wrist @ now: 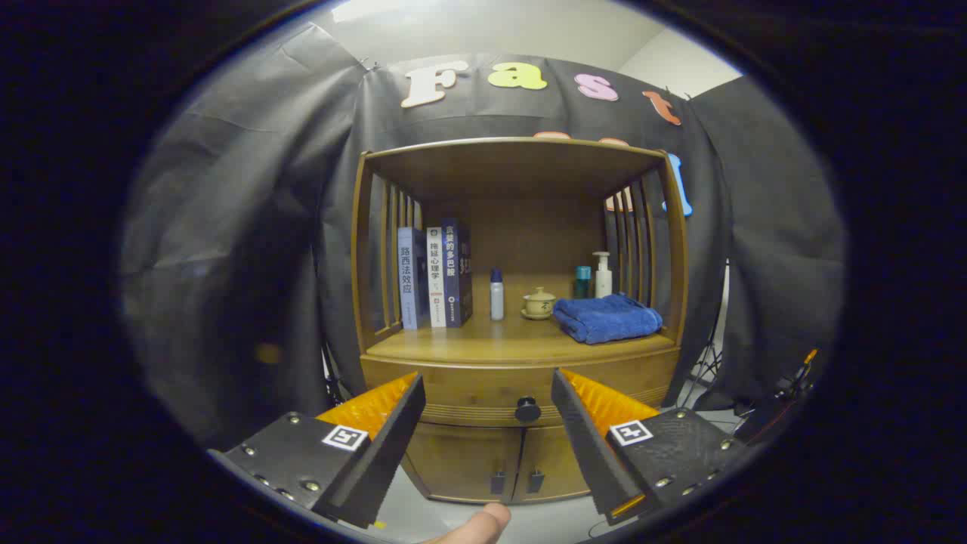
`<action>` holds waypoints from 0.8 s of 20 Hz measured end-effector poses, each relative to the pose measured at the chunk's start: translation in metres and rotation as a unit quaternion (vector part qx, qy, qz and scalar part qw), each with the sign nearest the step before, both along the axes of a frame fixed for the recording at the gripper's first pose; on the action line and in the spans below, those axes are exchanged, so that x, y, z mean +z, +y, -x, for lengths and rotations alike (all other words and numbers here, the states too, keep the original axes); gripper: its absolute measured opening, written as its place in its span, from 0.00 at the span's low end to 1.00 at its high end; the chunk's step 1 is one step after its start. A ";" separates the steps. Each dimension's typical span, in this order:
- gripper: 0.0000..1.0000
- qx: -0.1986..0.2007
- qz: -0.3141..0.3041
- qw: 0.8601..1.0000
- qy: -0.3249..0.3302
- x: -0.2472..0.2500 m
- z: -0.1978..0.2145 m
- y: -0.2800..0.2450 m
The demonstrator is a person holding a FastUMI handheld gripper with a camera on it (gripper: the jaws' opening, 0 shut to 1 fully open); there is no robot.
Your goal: Pull open the drawer, take out the items inside it, and place them on the countertop above the cabinet.
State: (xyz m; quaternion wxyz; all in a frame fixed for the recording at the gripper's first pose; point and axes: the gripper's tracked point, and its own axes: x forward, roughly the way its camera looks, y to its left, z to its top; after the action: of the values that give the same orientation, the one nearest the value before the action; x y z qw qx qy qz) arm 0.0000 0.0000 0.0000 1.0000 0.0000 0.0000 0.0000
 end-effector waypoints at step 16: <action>1.00 -0.043 -0.001 0.998 0.036 -0.047 -0.022 -0.024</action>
State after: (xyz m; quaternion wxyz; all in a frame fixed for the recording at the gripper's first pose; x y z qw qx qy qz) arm 0.0216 -0.0237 -0.0466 0.9984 0.0008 0.0358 -0.0430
